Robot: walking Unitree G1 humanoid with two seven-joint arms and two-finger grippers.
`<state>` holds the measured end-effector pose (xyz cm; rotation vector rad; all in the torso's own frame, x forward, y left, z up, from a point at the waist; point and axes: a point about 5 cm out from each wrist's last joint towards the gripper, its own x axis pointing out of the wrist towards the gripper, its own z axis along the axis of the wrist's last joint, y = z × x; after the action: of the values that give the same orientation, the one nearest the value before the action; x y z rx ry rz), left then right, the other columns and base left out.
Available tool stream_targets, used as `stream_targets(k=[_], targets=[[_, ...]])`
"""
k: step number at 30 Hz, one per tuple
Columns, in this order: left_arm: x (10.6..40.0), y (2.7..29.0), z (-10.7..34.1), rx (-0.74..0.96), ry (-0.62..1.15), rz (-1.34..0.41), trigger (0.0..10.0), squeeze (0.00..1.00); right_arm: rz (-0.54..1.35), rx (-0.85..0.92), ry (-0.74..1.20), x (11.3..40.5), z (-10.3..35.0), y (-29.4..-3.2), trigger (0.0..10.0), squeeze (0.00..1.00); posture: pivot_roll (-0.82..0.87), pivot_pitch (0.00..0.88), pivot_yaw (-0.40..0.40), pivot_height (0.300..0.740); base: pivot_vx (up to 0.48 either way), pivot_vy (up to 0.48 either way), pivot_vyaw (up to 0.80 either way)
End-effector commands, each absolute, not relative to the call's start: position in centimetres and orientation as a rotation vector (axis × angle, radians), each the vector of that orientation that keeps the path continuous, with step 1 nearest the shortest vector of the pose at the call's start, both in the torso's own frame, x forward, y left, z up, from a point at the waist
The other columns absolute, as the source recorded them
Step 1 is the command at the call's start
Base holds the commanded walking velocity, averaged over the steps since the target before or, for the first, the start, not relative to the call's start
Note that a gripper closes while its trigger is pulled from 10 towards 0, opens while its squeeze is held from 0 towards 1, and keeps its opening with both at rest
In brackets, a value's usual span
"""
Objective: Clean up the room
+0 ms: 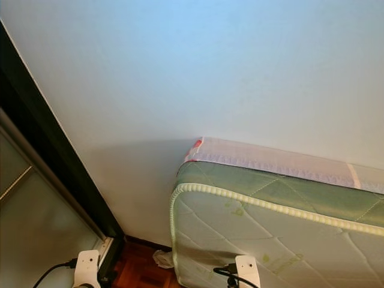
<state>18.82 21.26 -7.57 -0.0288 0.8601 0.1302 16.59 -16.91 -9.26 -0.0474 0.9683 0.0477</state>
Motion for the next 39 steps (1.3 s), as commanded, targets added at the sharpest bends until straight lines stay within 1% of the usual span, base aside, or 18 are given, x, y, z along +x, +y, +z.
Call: stream_targets(k=[1, 20, 21, 23, 25, 28, 31, 39], targets=[[22.4, 19.1, -6.3, 0.042, 0.935, 0.023, 10.0, 0.00, 0.004, 0.113, 0.958, 21.0, -7.5, -14.4, 10.0, 0.00, -0.09, 0.000, -0.015, 0.740, 0.000, 0.000, 0.00], [22.4, 19.1, -6.3, 0.042, 0.935, 0.023, 10.0, 0.00, 0.004, 0.113, 0.958, 21.0, -7.5, -14.4, 10.0, 0.00, -0.09, 0.000, -0.015, 0.740, 0.000, 0.000, 0.00], [22.4, 19.1, -6.3, 0.047, 0.935, 0.020, 10.0, 0.00, 0.011, 0.108, 0.963, 20.9, -7.5, -14.3, 10.0, 0.00, -0.08, 0.000, -0.017, 0.740, 0.000, 0.000, 0.00], [22.8, 18.2, -6.1, 0.080, 0.929, -0.010, 10.0, 0.00, 0.074, 0.020, 0.999, 19.5, -8.2, -13.2, 10.0, 0.00, -0.08, 0.000, -0.018, 0.740, 0.000, 0.000, 0.00], [22.9, 18.2, -6.1, 0.094, 0.927, -0.023, 10.0, 0.00, 0.068, 0.015, 0.997, 19.4, -8.3, -13.1, 10.0, 0.00, -0.08, 0.000, -0.015, 0.740, 0.000, 0.000, 0.00], [22.9, 18.2, -6.1, 0.094, 0.929, -0.019, 10.0, 0.00, 0.013, 0.088, 0.986, 19.4, -8.3, -13.0, 10.0, 0.00, -0.09, 0.000, -0.014, 0.740, 0.000, 0.000, 0.00], [22.9, 18.2, -6.1, 0.094, 0.934, -0.015, 10.0, 0.00, -0.008, 0.109, 0.989, 19.4, -8.3, -13.0, 10.0, 0.00, -0.09, 0.000, -0.011, 0.740, 0.000, 0.000, 0.00], [22.8, 18.2, -6.2, 0.095, 0.939, -0.007, 10.0, 0.00, -0.002, 0.103, 1.000, 19.3, -8.4, -13.0, 10.0, 0.00, -0.09, 0.000, -0.010, 0.740, 0.000, 0.000, 0.00]])
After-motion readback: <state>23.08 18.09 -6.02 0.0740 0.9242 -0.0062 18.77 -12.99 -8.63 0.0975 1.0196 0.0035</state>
